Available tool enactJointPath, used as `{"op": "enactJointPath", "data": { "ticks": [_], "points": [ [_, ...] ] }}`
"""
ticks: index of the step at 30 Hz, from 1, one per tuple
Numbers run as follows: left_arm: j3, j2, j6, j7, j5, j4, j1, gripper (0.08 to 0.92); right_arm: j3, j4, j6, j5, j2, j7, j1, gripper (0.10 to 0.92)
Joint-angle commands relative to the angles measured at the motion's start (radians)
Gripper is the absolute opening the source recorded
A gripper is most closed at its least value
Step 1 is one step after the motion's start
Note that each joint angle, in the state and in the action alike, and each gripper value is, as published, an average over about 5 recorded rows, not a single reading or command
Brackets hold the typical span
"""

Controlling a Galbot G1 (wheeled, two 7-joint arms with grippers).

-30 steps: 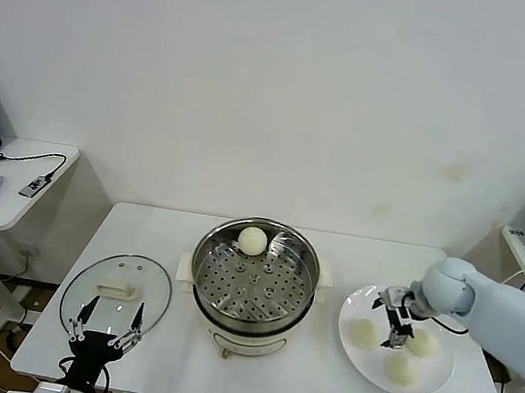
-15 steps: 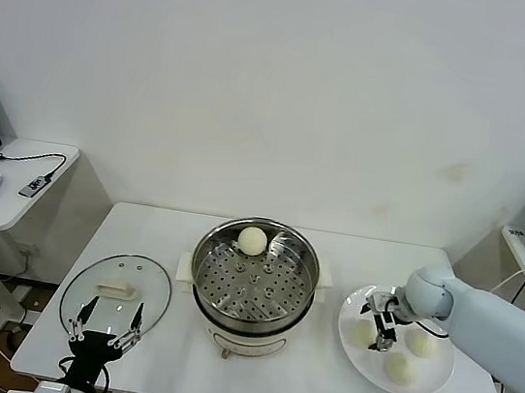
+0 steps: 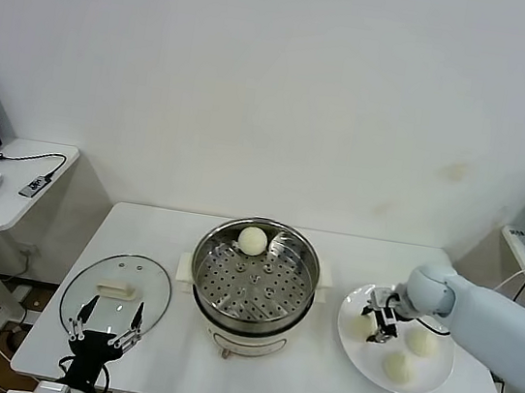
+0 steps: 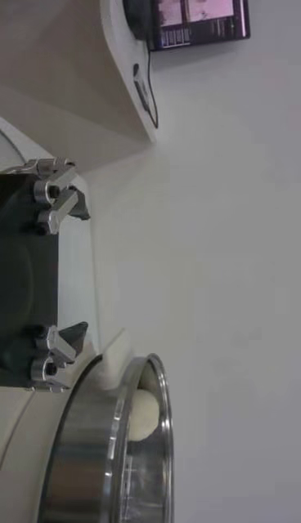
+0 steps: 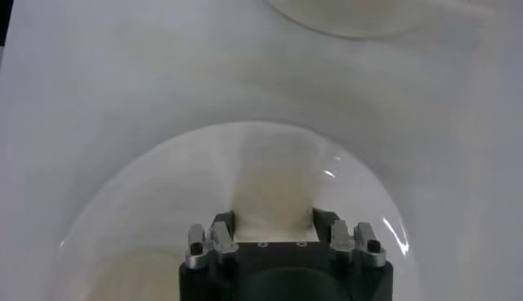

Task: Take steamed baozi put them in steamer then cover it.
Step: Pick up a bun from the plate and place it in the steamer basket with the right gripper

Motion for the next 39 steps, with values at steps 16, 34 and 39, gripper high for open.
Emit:
{"op": "enactJointPath", "data": {
  "ticks": [16, 34, 39],
  "points": [
    [0.012, 0.02, 0.004, 0.003, -0.004, -0.018, -0.005, 0.823, -0.427, 0.27, -0.125, 0.41, -0.008, 0.016, 0.77, 0.619],
    [-0.003, 0.018, 0.011, 0.002, -0.013, -0.007, -0.029, 0.823, -0.354, 0.043, -0.284, 0.622, 0.521, 0.134, 0.58, 0.619],
    [-0.013, 0.021, 0.01, 0.002, -0.014, -0.009, -0.024, 0.823, -0.343, -0.031, -0.305, 0.617, 0.612, 0.143, 0.523, 0.619]
  ]
}}
